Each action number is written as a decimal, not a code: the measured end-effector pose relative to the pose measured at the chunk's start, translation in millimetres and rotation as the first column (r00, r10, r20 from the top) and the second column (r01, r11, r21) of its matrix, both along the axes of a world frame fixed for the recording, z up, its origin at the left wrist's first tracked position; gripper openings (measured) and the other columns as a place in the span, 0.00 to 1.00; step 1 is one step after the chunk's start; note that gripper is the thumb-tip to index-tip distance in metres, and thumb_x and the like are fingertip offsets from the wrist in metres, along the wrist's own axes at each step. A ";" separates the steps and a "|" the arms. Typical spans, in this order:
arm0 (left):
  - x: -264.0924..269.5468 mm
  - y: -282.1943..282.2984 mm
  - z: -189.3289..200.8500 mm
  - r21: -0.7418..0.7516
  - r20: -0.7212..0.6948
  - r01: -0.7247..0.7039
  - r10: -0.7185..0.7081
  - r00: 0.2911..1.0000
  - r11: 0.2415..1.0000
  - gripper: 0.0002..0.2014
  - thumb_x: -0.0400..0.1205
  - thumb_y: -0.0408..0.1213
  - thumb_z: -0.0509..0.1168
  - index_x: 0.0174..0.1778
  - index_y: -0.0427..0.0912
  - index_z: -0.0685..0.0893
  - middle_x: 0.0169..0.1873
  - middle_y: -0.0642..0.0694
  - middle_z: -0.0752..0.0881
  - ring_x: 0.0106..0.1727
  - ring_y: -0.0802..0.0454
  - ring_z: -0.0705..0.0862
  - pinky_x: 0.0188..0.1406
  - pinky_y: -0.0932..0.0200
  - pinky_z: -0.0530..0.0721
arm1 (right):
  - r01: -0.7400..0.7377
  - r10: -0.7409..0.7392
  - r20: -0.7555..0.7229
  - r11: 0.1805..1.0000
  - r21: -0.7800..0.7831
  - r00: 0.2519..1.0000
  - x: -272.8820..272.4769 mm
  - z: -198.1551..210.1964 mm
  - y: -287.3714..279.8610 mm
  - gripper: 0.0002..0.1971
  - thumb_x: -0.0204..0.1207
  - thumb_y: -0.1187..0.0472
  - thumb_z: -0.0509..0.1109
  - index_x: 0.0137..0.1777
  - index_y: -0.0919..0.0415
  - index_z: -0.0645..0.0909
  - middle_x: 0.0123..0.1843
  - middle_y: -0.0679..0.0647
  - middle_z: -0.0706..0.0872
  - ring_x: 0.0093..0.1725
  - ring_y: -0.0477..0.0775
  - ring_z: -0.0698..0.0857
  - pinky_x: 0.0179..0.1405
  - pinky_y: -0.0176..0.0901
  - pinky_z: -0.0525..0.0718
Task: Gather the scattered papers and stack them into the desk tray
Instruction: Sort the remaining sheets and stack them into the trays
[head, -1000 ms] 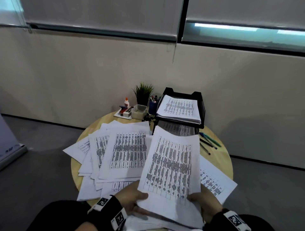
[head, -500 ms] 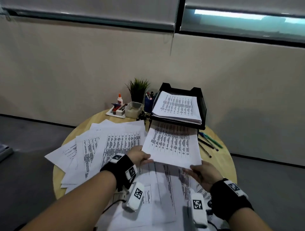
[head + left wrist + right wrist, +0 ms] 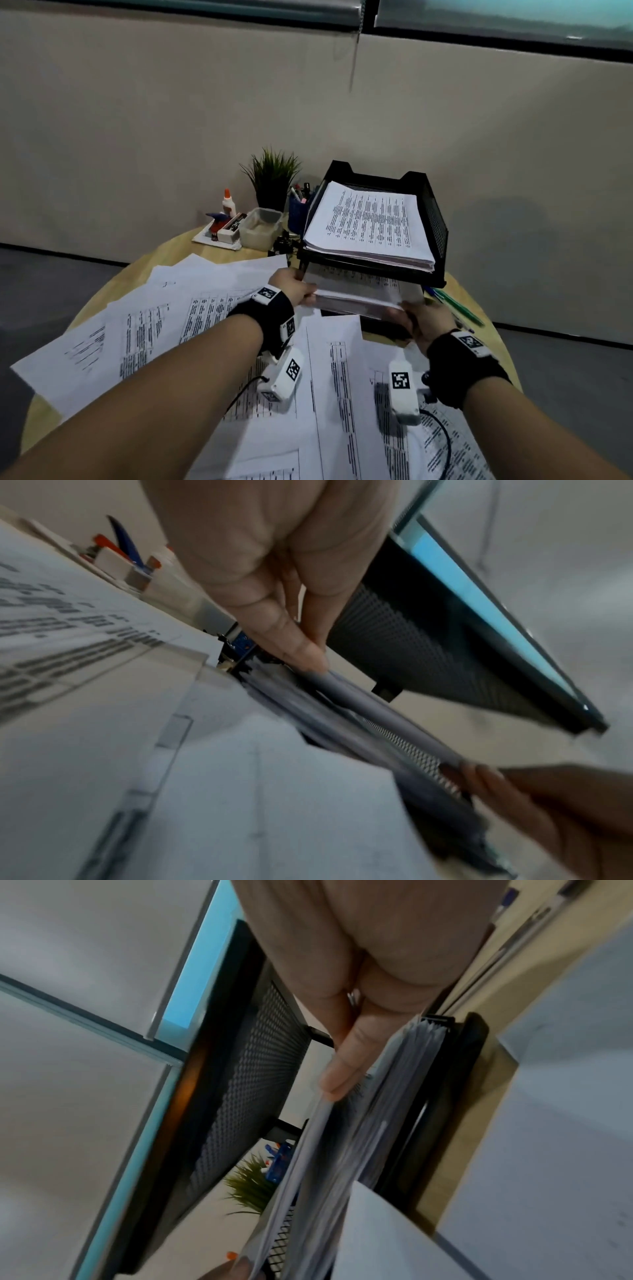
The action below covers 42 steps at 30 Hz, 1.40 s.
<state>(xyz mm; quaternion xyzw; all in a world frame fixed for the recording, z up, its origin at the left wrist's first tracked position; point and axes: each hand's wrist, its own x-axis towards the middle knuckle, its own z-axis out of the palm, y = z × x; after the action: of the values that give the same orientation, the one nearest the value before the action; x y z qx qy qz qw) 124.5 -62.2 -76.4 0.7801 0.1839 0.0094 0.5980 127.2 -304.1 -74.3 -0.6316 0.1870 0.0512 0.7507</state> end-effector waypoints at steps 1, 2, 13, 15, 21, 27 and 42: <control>4.7 -1.2 -3.4 0.047 -0.006 0.003 -0.002 1.000 0.999 0.06 0.76 0.26 0.70 0.44 0.29 0.81 0.29 0.40 0.84 0.24 0.51 0.84 0.30 0.64 0.87 | -0.003 0.003 -0.006 1.000 -0.029 1.000 6.3 -4.1 -1.1 0.05 0.73 0.77 0.68 0.39 0.72 0.77 0.33 0.62 0.85 0.28 0.56 0.86 0.29 0.41 0.88; 8.6 -2.1 -6.6 0.149 -0.018 0.013 -0.011 1.000 0.989 0.06 0.76 0.28 0.69 0.45 0.29 0.82 0.31 0.41 0.84 0.27 0.49 0.84 0.30 0.66 0.86 | -0.009 0.008 -0.016 0.999 -0.037 1.000 10.3 -6.9 -1.7 0.06 0.74 0.77 0.68 0.39 0.70 0.76 0.30 0.61 0.87 0.28 0.55 0.87 0.33 0.42 0.88; -13.7 -2.6 -0.8 0.585 -0.057 0.045 -0.014 0.998 0.810 0.15 0.80 0.45 0.65 0.55 0.37 0.78 0.50 0.38 0.86 0.49 0.38 0.85 0.39 0.59 0.76 | -0.166 0.100 -0.140 0.766 -0.621 0.985 -7.6 1.7 -14.2 0.20 0.70 0.50 0.77 0.31 0.71 0.87 0.27 0.64 0.89 0.26 0.60 0.87 0.39 0.54 0.91; -32.5 2.7 2.9 0.584 -0.099 0.085 -0.032 0.995 0.807 0.14 0.81 0.47 0.63 0.54 0.40 0.78 0.49 0.39 0.85 0.52 0.40 0.84 0.41 0.59 0.74 | -0.174 0.127 -0.120 0.749 -0.640 0.985 -20.9 4.1 -20.0 0.22 0.70 0.46 0.75 0.32 0.69 0.87 0.27 0.63 0.89 0.30 0.63 0.89 0.42 0.57 0.90; -120.2 12.1 -21.7 0.675 -0.293 0.315 -0.149 0.944 0.667 0.17 0.79 0.48 0.65 0.57 0.40 0.79 0.56 0.42 0.84 0.54 0.45 0.82 0.50 0.58 0.79 | -0.293 0.230 -0.190 0.838 -0.461 0.954 -105.1 -2.5 -18.7 0.13 0.77 0.60 0.72 0.37 0.69 0.78 0.26 0.64 0.83 0.22 0.59 0.82 0.28 0.46 0.85; -192.4 17.3 -26.6 0.679 -0.369 0.386 -0.164 0.915 0.624 0.20 0.75 0.52 0.66 0.59 0.45 0.81 0.57 0.45 0.82 0.56 0.49 0.82 0.56 0.58 0.81 | -0.470 0.397 -0.253 0.720 -0.511 0.882 -178.8 -22.7 -16.0 0.09 0.71 0.58 0.76 0.39 0.62 0.79 0.32 0.55 0.81 0.31 0.54 0.79 0.34 0.41 0.75; -269.8 80.6 -31.5 0.573 -0.303 -0.151 0.380 0.874 0.805 0.38 0.70 0.52 0.73 0.70 0.33 0.68 0.68 0.33 0.74 0.70 0.35 0.73 0.68 0.46 0.74 | -0.347 0.301 -0.188 0.888 -0.301 0.935 -243.0 -44.0 -22.0 0.22 0.69 0.63 0.78 0.61 0.58 0.76 0.55 0.62 0.84 0.53 0.65 0.86 0.53 0.55 0.83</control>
<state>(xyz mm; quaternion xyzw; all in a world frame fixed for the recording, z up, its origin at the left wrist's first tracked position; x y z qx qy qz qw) -145.3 18.4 -107.8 0.8649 0.4029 -0.0155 0.2990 -115.8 -326.1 -118.3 -0.7654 0.1357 0.1870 0.6007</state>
